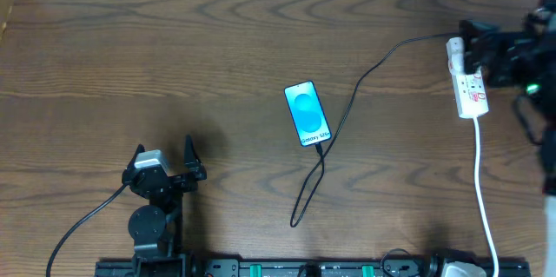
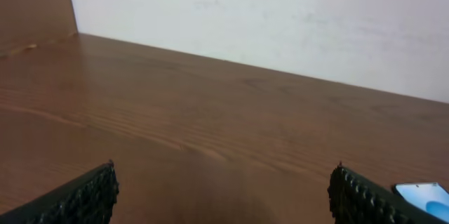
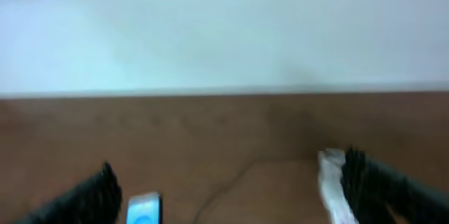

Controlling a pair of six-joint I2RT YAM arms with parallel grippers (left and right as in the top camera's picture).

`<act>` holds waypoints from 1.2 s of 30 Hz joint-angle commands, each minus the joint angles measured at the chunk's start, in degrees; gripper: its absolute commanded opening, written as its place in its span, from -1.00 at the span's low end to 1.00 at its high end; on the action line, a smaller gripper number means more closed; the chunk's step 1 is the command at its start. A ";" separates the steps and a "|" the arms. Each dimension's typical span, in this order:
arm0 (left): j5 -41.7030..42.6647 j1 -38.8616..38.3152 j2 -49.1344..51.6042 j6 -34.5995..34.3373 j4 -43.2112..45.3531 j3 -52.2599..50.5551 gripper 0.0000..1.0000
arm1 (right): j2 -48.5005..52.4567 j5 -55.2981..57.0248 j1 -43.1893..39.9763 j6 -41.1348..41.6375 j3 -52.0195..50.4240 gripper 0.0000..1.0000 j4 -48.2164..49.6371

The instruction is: Plug charger to phone and switch on socket

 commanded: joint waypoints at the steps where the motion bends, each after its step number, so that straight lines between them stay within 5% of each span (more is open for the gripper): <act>1: -0.55 0.26 -0.35 1.14 -2.38 -1.03 0.90 | -4.90 0.35 2.62 0.20 -12.57 0.98 8.15; 12: -0.55 0.26 -0.35 1.16 -2.38 -1.03 0.90 | -21.59 0.39 5.81 0.20 -58.51 0.98 58.07; 19: -0.55 0.26 -0.35 1.14 -2.38 -1.03 0.90 | -31.10 1.46 5.86 0.20 -75.67 0.98 77.79; 36: -0.55 0.26 -0.35 1.16 -2.38 -1.03 0.90 | -52.78 6.12 5.86 0.15 -76.56 0.99 43.52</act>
